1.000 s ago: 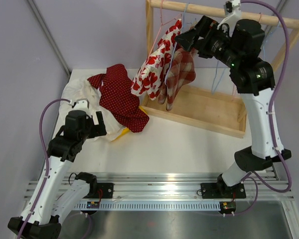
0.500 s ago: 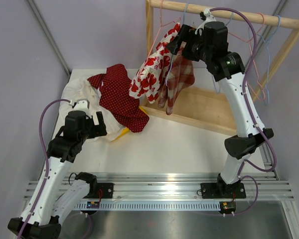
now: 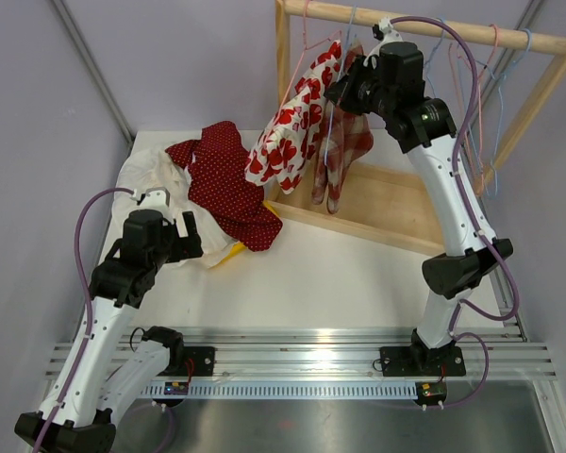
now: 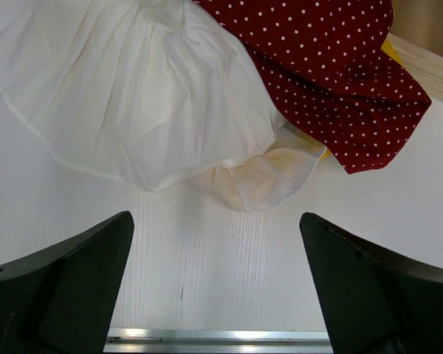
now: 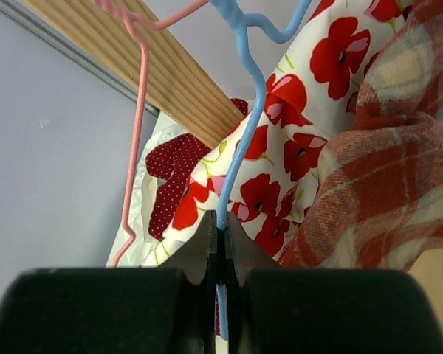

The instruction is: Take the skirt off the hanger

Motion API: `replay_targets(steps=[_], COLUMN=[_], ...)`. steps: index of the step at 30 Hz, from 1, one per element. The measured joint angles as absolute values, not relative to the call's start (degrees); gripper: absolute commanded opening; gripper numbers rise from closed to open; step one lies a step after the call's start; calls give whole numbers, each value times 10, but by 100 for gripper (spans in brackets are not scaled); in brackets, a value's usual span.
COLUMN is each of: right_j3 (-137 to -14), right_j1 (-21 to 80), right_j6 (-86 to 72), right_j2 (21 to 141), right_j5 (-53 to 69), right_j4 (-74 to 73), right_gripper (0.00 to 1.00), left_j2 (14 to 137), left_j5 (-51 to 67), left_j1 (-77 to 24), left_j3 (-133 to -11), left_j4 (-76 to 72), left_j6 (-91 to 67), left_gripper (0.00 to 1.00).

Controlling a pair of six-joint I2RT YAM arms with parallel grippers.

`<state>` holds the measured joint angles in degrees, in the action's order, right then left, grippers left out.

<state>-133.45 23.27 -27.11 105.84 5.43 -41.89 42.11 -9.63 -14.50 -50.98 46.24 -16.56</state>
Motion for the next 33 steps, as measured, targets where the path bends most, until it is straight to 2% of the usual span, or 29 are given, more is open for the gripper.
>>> replay_targets(steps=[4, 7, 13, 16, 26, 33], right_j3=[-1352, -1367, -1344, -1308, -1278, -1266], right_j1=[233, 233, 233, 233, 234, 234], right_j6=[-266, -263, -264, -268, -286, -286], right_j2=[1058, 1050, 984, 926, 823, 814], right_j5=[54, 54, 55, 58, 74, 76], right_j4=[-443, -471, -502, -508, -528, -541], right_gripper=[0, 0, 0, 0, 0, 0], left_j2=[423, 445, 572, 639, 782, 833], left_j5=[-99, -109, -164, -174, -142, -138], left_j1=[-152, -188, -387, -485, -656, -693], left_j3=[-521, -579, -806, -871, -876, -876], left_j4=[467, 470, 429, 374, 236, 193], left_j6=[-164, -163, -142, -123, -102, -101], left_gripper=[99, 99, 99, 99, 99, 99])
